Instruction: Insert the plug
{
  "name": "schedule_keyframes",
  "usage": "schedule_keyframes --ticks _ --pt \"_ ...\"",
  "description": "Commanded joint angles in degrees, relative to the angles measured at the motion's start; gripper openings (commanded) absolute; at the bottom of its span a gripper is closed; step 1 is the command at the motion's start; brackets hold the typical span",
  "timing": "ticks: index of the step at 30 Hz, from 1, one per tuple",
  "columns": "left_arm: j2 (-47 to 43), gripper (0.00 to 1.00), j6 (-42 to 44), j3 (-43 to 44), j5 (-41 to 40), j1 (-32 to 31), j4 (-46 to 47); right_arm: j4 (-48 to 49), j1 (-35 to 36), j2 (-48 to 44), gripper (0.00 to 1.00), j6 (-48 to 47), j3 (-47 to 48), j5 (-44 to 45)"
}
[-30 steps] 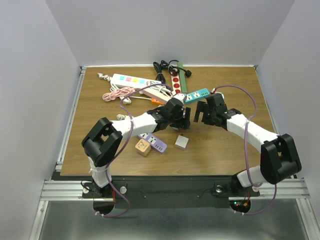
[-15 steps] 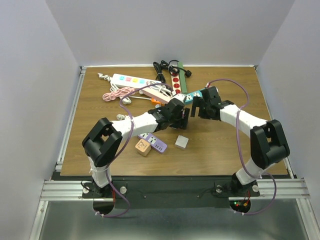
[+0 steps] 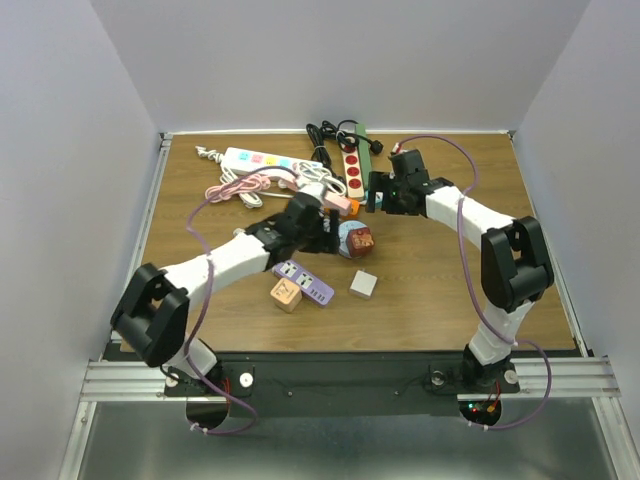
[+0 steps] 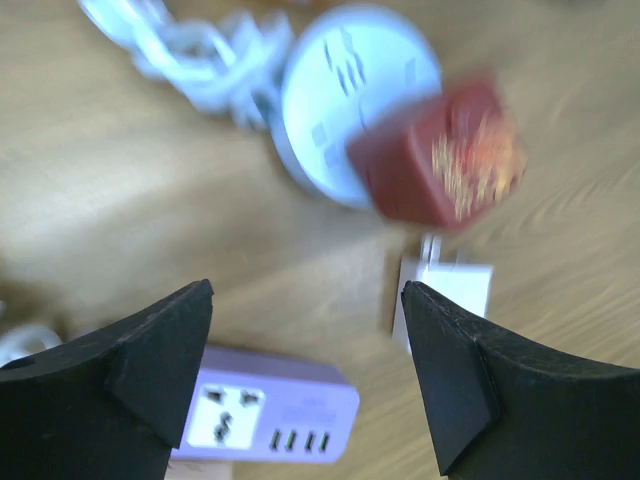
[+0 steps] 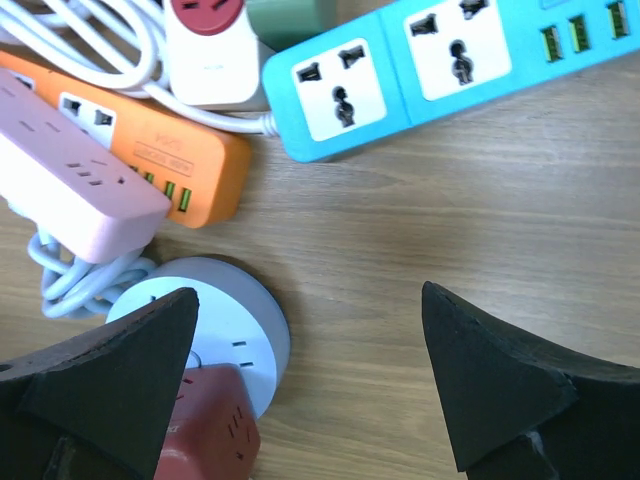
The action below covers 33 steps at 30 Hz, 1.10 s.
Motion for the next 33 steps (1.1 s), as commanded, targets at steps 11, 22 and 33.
schedule_keyframes --ticks 11,22,33 --pt "8.46 0.84 -4.91 4.14 12.90 12.06 12.91 2.39 -0.18 4.23 0.93 -3.29 4.41 -5.91" --pt "14.88 0.77 -5.08 5.73 15.45 14.34 16.33 3.62 -0.09 11.17 0.92 -2.76 6.78 -1.33" --pt "20.86 0.78 -5.87 8.19 22.12 14.52 22.30 3.97 4.65 9.42 0.89 -3.99 1.43 -4.66"
